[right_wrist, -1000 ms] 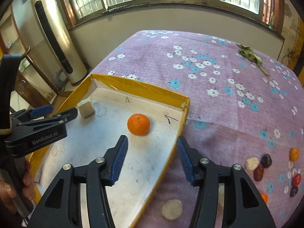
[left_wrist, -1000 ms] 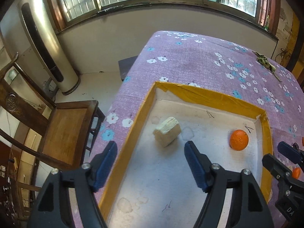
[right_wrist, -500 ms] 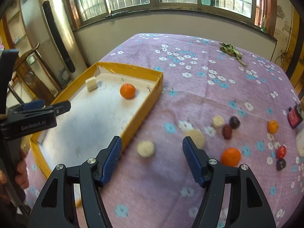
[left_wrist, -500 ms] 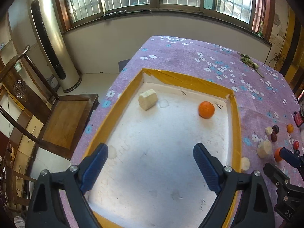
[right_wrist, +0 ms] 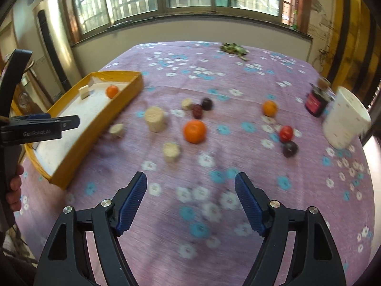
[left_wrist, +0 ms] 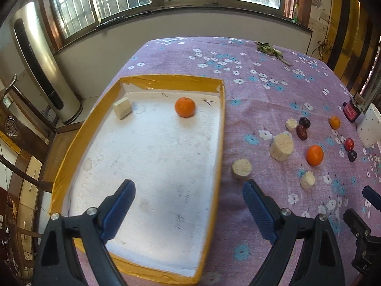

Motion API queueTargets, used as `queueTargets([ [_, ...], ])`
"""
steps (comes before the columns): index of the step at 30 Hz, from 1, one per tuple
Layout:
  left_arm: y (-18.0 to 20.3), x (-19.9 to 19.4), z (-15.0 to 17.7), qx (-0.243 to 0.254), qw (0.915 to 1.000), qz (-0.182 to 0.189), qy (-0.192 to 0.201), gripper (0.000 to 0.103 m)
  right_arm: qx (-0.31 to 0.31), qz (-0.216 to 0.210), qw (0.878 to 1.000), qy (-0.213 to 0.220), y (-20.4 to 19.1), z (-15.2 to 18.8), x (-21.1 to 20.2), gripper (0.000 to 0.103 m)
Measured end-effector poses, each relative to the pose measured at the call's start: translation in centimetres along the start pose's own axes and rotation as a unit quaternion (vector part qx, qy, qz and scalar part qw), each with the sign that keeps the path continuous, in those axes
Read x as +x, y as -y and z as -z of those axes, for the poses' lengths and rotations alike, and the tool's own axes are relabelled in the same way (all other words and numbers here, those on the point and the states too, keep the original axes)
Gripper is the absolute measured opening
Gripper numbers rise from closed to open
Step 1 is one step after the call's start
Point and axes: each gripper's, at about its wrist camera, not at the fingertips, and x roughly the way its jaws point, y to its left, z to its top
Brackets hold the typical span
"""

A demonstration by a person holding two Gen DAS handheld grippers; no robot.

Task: Organize fruits
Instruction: 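Withdraw both tools from the tray back over the table, then grasp the dark plum with the right gripper while the left grasps a cream piece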

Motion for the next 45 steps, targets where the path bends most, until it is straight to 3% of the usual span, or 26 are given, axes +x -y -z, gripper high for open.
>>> queueTargets([
  [7, 4.5, -0.4, 1.0, 0.049, 0.9987, 0.013, -0.009, 0.093, 0.058, 0.037, 0.998, -0.004, 6.6, 1.9, -0.5, 0.079],
  [14, 8.0, -0.5, 2.3, 0.086, 0.9950, 0.042, -0.029, 0.093, 0.099, 0.058, 0.993, -0.010, 11.7, 1.2, 1.3, 0.080],
  [25, 11.3, 0.0, 3.7, 0.114, 0.9889, 0.079, -0.053, 0.093, 0.079, 0.056, 0.995, -0.013, 14.5, -1.5, 6.8, 0.080],
  [28, 11.6, 0.5, 3.6, 0.106, 0.9885, 0.089, -0.061, 0.093, 0.080, 0.039, 0.996, -0.014, 15.2, -1.7, 7.7, 0.067],
  [31, 11.9, 1.1, 3.5, 0.102, 0.9876, 0.097, -0.069, 0.093, 0.064, 0.045, 0.997, -0.008, 15.4, -2.0, 7.8, 0.043],
  [34, 12.3, 1.8, 3.2, 0.092, 0.9866, 0.107, -0.082, 0.093, 0.047, 0.031, 0.998, -0.006, 15.2, -2.2, 7.8, 0.028],
  [38, 12.5, 2.3, 2.7, 0.071, 0.9865, 0.123, -0.081, 0.093, 0.027, 0.049, 0.998, 0.008, 14.4, -2.3, 6.9, 0.026],
  [42, 12.4, 3.1, 1.9, 0.043, 0.9848, 0.144, -0.087, 0.092, 0.034, 0.032, 0.999, 0.011, 14.4, -1.7, 5.7, 0.026],
  [45, 12.6, 3.8, 1.5, 0.023, 0.9823, 0.160, -0.095, 0.085, 0.036, 0.026, 0.999, 0.008, 14.4, -1.0, 5.3, 0.026],
])
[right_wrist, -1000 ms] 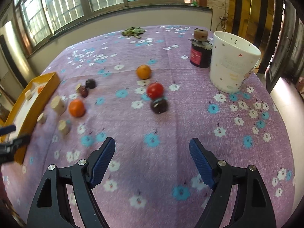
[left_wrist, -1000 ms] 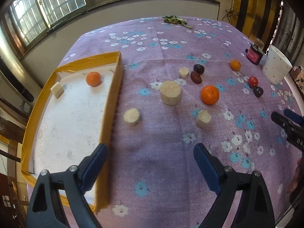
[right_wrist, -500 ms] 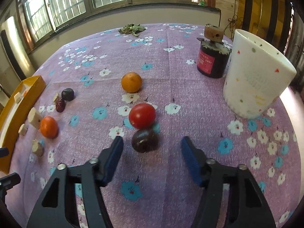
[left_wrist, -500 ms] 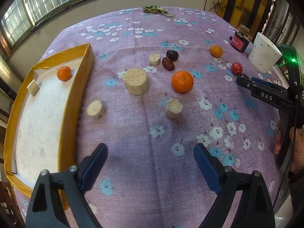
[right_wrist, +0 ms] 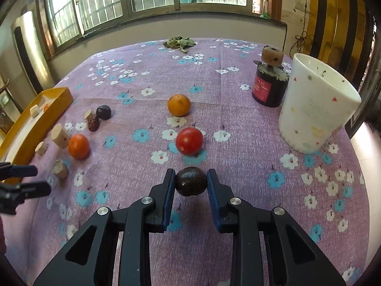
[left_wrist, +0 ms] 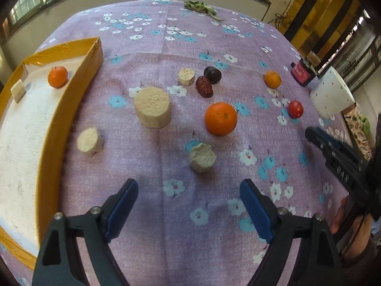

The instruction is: Organize fruits

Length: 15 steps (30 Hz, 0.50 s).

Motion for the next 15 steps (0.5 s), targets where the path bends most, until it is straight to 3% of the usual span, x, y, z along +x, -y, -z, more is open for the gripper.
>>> queueTargets([
  [3, 0.5, 0.6, -0.5, 0.002, 1.0000, 0.003, 0.003, 0.080, 0.003, -0.006, 1.000, -0.003, 0.1, 0.7, -0.3, 0.026],
  [6, 1.0, 1.5, -0.5, 0.012, 0.9999, -0.006, 0.001, 0.061, 0.000, -0.001, 1.000, -0.007, -0.1, 1.2, -0.4, 0.026],
  [7, 1.2, 1.3, -0.5, 0.017, 0.9998, -0.008, 0.010, 0.048, 0.000, 0.000, 1.000, -0.008, -0.1, 1.3, -0.5, 0.026],
  [8, 1.2, 1.4, -0.5, 0.019, 0.9997, -0.005, 0.010, 0.045, 0.000, 0.000, 1.000, -0.007, -0.1, 1.4, -0.6, 0.026],
  [9, 1.1, 1.3, -0.5, 0.020, 0.9997, -0.006, 0.014, 0.032, 0.001, 0.000, 1.000, -0.007, -0.1, 1.5, -0.7, 0.026],
  [11, 0.7, 1.3, -0.6, 0.013, 0.9998, 0.013, 0.010, 0.026, 0.002, 0.000, 1.000, -0.006, -0.2, 1.6, -1.0, 0.026],
  [15, 0.1, 0.7, -0.4, 0.012, 0.9995, 0.027, 0.014, 0.025, 0.004, 0.000, 1.000, -0.006, -0.5, 2.0, -1.5, 0.026],
])
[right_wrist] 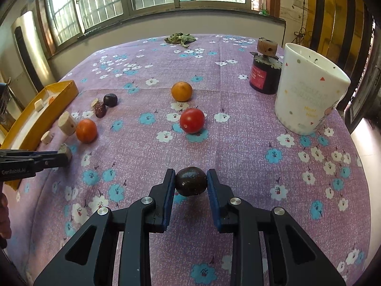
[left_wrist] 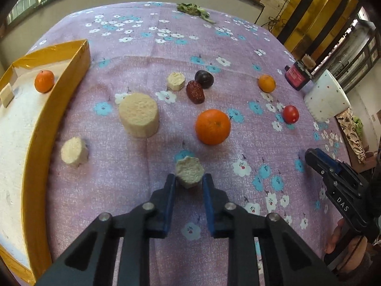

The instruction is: Organize fruits

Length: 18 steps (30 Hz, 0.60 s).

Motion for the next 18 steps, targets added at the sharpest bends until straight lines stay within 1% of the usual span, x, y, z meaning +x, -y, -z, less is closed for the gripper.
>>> queueTargets([
  [3, 0.0, -0.8, 0.4, 0.008, 0.9999, 0.008, 0.004, 0.025, 0.001, -0.002, 1.000, 0.003, -0.4, 0.3, -0.6, 0.026],
  [11, 0.8, -3.2, 2.0, 0.042, 0.9989, 0.012, 0.019, 0.025, 0.002, -0.006, 1.000, 0.018, -1.6, 1.0, -3.5, 0.026],
  [18, 0.8, -4.9, 2.6, 0.053, 0.9978, 0.030, 0.028, 0.025, -0.005, 0.011, 1.000, 0.015, -3.0, 2.0, -4.8, 0.026],
])
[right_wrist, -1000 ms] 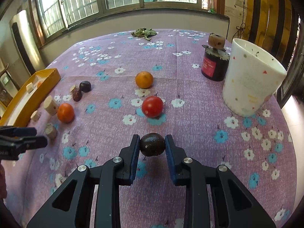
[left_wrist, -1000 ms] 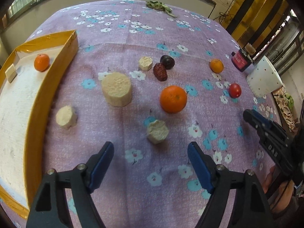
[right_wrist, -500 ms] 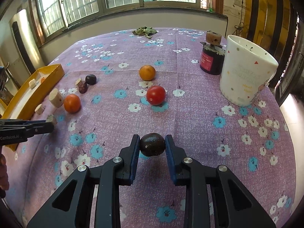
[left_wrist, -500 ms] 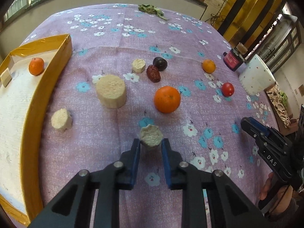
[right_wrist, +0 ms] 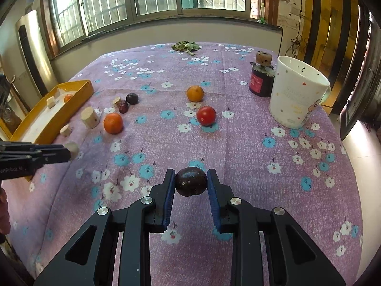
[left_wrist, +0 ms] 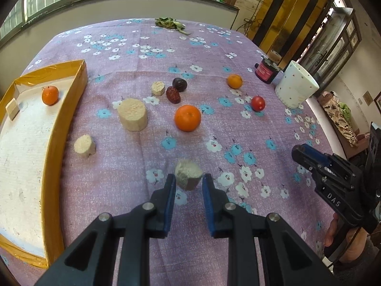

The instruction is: Organize fruits

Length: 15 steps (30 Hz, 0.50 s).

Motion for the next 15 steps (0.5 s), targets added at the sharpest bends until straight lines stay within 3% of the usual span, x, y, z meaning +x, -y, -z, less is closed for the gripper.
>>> queueTargets([
  [5, -0.8, -1.1, 0.2, 0.002, 1.0000, -0.003, 0.008, 0.025, -0.008, 0.004, 1.000, -0.006, -1.5, 0.4, 0.0, 0.026],
  [11, -1.8, 0.0, 0.8, 0.014, 0.9995, 0.006, -0.029, 0.026, 0.006, 0.015, 0.999, -0.030, -1.6, 1.1, 1.1, 0.026],
  [14, -2.0, 1.3, 0.3, 0.009, 0.9990, 0.010, -0.042, 0.036, 0.005, 0.025, 0.999, -0.041, -1.6, 1.5, 1.6, 0.026],
  [15, -2.2, 1.7, 0.0, 0.002, 0.9988, 0.015, -0.047, 0.045, 0.005, 0.028, 0.999, -0.043, -1.5, 1.7, 1.8, 0.026],
])
